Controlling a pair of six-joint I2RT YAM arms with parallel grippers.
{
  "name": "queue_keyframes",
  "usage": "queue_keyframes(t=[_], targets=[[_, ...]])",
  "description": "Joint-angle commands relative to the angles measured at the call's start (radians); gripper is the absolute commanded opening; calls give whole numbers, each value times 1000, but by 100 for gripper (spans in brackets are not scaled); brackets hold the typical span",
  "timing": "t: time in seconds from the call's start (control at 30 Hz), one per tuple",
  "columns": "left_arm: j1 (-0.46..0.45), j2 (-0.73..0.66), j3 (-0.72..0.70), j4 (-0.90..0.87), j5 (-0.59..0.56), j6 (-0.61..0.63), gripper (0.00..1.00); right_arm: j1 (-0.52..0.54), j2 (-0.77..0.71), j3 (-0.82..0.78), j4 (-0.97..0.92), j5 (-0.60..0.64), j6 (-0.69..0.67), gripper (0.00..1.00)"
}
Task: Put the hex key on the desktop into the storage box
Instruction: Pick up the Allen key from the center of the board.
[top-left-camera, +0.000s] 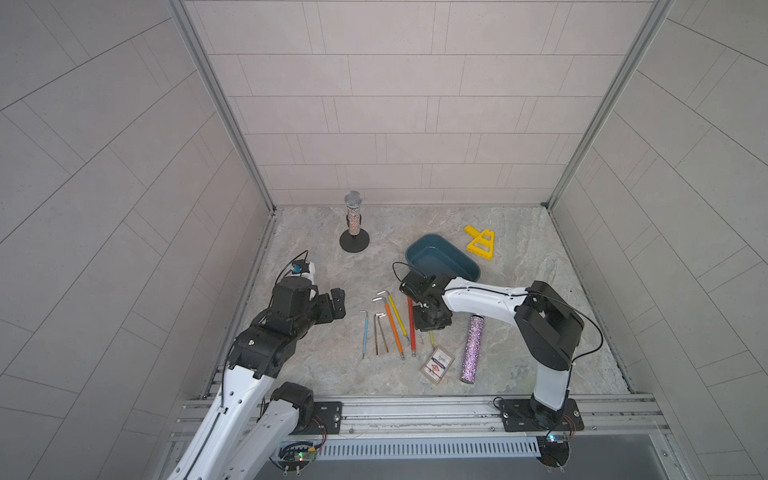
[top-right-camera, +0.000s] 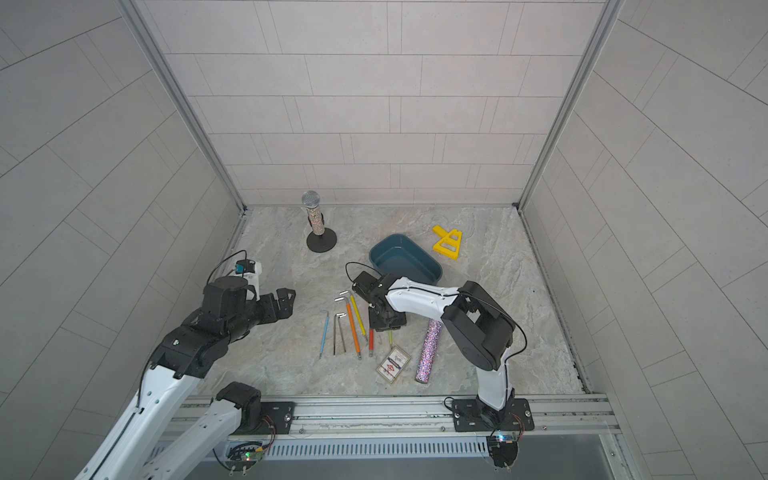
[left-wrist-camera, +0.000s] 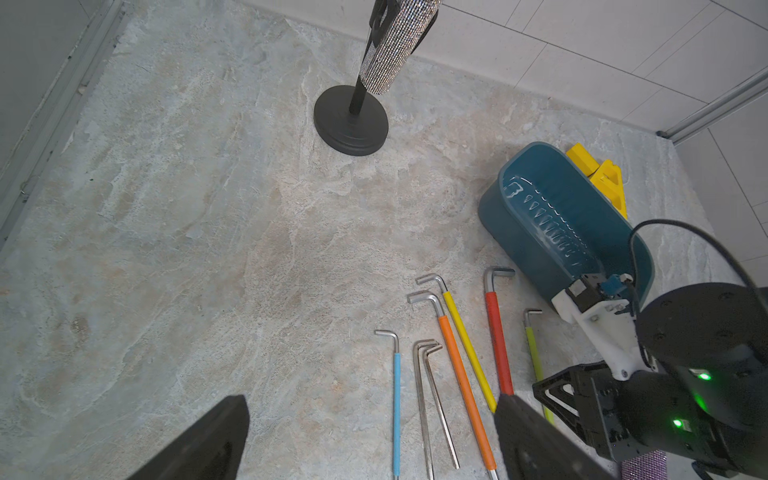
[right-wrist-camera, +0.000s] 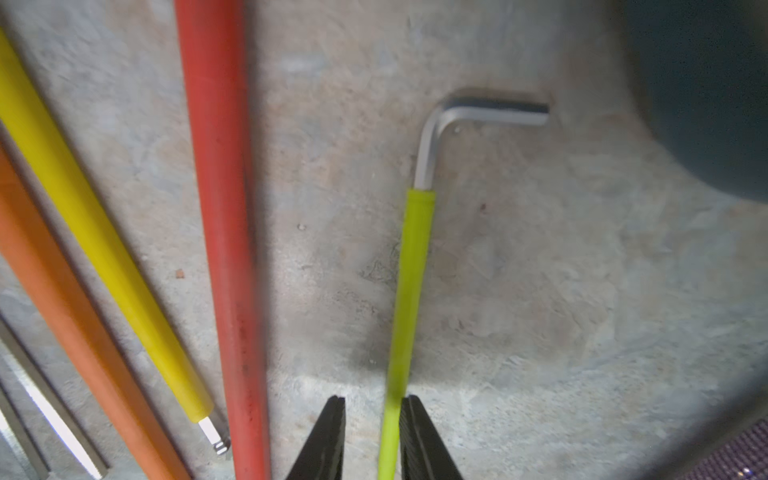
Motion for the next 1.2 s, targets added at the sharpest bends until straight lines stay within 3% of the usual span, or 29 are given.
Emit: queue_keyframes(t=[0.0,0.27,0.53,0.67,0.9,1.17], targets=[[-6,-13,-10,9,-13,14,100,-12,11,0,-3,38,11,27],[-6,-9,-11,12,-12,14,100,-16,51,2,-1,34,1,26],[-7,-11,-11,21,31,31,100,-22,79,9,1,31,-11,8],[-8,-19,-18,49,111,52,95,-22,79,9,-2,34,-22,0],[-44,-55,-48,117,252,90,86,6,39,41,-46,81,-64,0],[-85,-131,-72,138,216,91,87,34,-47,73,-92,108,-106,0]])
